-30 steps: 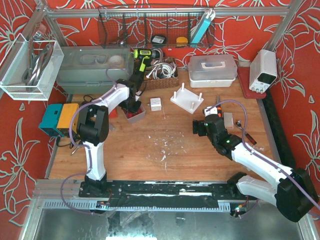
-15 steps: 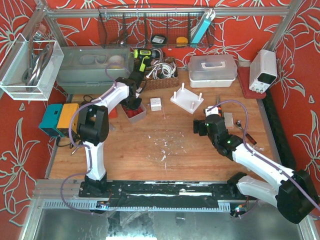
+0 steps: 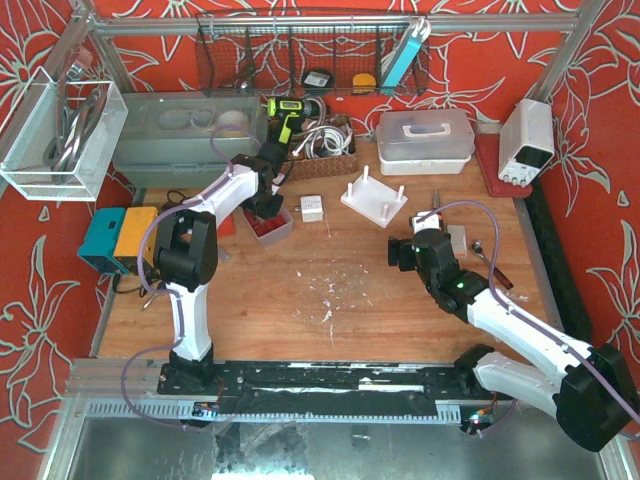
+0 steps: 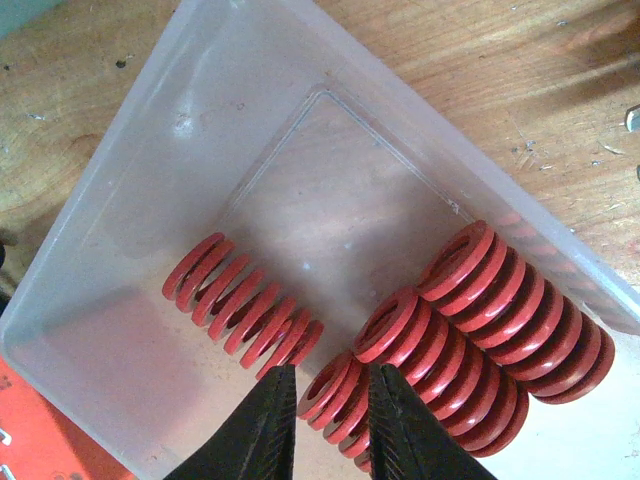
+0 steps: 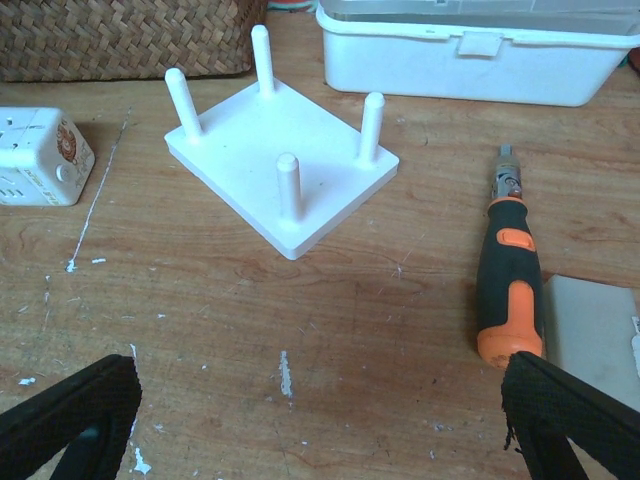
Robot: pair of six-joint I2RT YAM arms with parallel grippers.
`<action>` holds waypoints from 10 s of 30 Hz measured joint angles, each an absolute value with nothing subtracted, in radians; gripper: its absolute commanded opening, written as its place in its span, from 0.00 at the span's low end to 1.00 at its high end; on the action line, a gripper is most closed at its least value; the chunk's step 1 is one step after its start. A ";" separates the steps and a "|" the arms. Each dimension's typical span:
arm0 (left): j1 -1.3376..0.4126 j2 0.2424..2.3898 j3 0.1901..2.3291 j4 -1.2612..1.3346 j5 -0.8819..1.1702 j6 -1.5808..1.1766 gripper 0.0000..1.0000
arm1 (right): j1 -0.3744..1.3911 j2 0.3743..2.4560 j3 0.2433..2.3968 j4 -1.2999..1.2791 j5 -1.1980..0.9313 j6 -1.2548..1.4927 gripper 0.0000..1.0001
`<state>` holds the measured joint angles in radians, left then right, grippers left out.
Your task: Install the large spring
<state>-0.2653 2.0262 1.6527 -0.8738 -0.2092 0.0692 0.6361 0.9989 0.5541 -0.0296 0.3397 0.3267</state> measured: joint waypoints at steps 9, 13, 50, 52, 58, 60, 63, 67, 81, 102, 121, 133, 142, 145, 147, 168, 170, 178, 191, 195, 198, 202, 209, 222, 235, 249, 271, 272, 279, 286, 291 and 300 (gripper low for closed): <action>-0.265 1.986 1.598 -0.874 -0.222 0.064 0.45 | 0.636 0.999 0.554 -0.030 0.340 0.327 0.99; -0.262 1.982 1.573 -0.867 -0.226 0.054 0.43 | 0.636 0.999 0.554 -0.030 0.340 0.327 0.99; -0.261 2.007 1.517 -0.674 -0.377 -0.234 0.41 | 0.650 1.005 0.533 -0.012 0.258 0.374 0.99; -0.261 2.033 1.519 -0.668 -0.374 -0.262 0.40 | 0.654 1.005 0.533 -0.012 0.258 0.375 0.99; -0.261 2.051 1.520 -0.653 -0.382 -0.331 0.42 | 0.661 1.005 0.533 -0.007 0.258 0.376 0.99; -0.261 2.051 1.520 -0.646 -0.382 -0.347 0.42 | 0.662 1.005 0.533 -0.007 0.258 0.376 0.99; -0.261 2.051 1.520 -0.622 -0.370 -0.366 0.41 | 0.662 1.005 0.533 -0.007 0.258 0.376 0.99; -0.262 2.061 1.529 -0.588 -0.310 -0.379 0.40 | 0.662 1.004 0.533 -0.007 0.258 0.376 0.99; -0.268 1.974 1.557 -0.586 -0.398 -0.468 0.57 | 0.662 1.006 0.533 -0.007 0.258 0.376 0.99; -0.268 2.109 1.609 -0.726 -0.453 -0.871 0.48 | 0.662 1.005 0.533 -0.008 0.261 0.376 0.99; -0.266 2.162 1.608 -0.640 -0.376 -0.888 0.33 | 0.662 1.005 0.533 -0.008 0.273 0.375 0.99; -0.266 2.130 1.600 -0.633 -0.378 -0.828 0.21 | 0.662 1.006 0.533 -0.008 0.287 0.370 0.99; -0.270 1.885 1.497 -0.537 -0.363 -0.733 0.18 | 0.662 1.006 0.537 -0.027 0.292 0.365 0.99; -0.282 1.786 1.433 -0.463 -0.334 -0.669 0.16 | 0.662 1.005 0.546 -0.035 0.292 0.365 0.99; -0.303 1.715 1.375 -0.405 -0.317 -0.620 0.15 | 0.662 1.003 0.561 -0.057 0.293 0.366 0.99; -0.760 1.147 0.371 0.593 0.055 -0.107 0.01 | 0.662 0.759 0.834 -0.500 0.087 0.383 0.58; -0.777 1.147 0.324 0.694 0.075 -0.073 0.01 | 0.662 0.774 0.844 -0.501 0.011 0.394 0.51; -0.881 1.147 0.160 0.975 0.107 0.055 0.00 | 0.671 0.909 0.836 -0.429 -0.284 0.458 0.51; -0.897 1.197 0.073 1.195 0.087 0.164 0.00 | 0.871 1.126 0.845 -0.305 -0.386 0.497 0.59; -0.900 1.184 0.071 1.200 0.082 0.180 0.00 | 0.928 1.188 0.871 -0.282 -0.382 0.497 0.60; -0.905 1.175 0.069 1.200 0.081 0.185 0.00 | 0.962 1.217 0.875 -0.264 -0.382 0.501 0.58; -0.912 1.160 0.067 1.200 0.081 0.187 0.00 | 0.982 1.241 0.884 -0.252 -0.379 0.512 0.55; -0.918 1.135 0.054 1.203 0.081 0.194 0.02 | 0.990 1.254 0.886 -0.220 -0.367 0.531 0.37; -0.923 1.150 0.067 1.192 -0.004 0.151 1.00 | 0.996 1.226 0.886 -0.242 -0.200 0.512 0.00; -0.923 1.157 0.121 1.077 -0.270 0.030 1.00 | 0.739 1.237 0.981 -0.307 0.212 0.347 0.00; -0.923 1.122 0.215 0.855 -0.399 -0.123 1.00 | 0.408 1.632 1.275 -0.298 0.212 0.247 0.00; -0.923 1.076 0.215 0.815 -0.387 -0.131 1.00 | 0.309 1.982 1.623 -0.439 0.094 0.248 0.00; -0.923 1.076 0.215 0.815 -0.387 -0.131 1.00 | 0.307 1.984 1.623 -0.447 0.094 0.248 0.00; -0.923 1.076 0.215 0.815 -0.379 -0.131 1.00 | 0.292 1.984 1.624 -0.460 0.094 0.248 0.00; -0.923 1.076 0.215 0.815 -0.373 -0.131 1.00 | 0.290 1.987 1.625 -0.456 0.080 0.248 0.00; -0.923 1.076 0.215 0.815 -0.371 -0.131 1.00 | 0.290 1.992 1.626 -0.442 0.067 0.248 0.00; -0.923 1.076 0.215 0.815 -0.368 -0.131 1.00 | 0.290 2.013 1.653 -0.439 0.069 0.249 0.00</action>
<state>-0.9226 1.0760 0.2150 0.8154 -0.3683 -0.1307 0.2897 2.0132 1.6531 -0.4393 0.0692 0.2489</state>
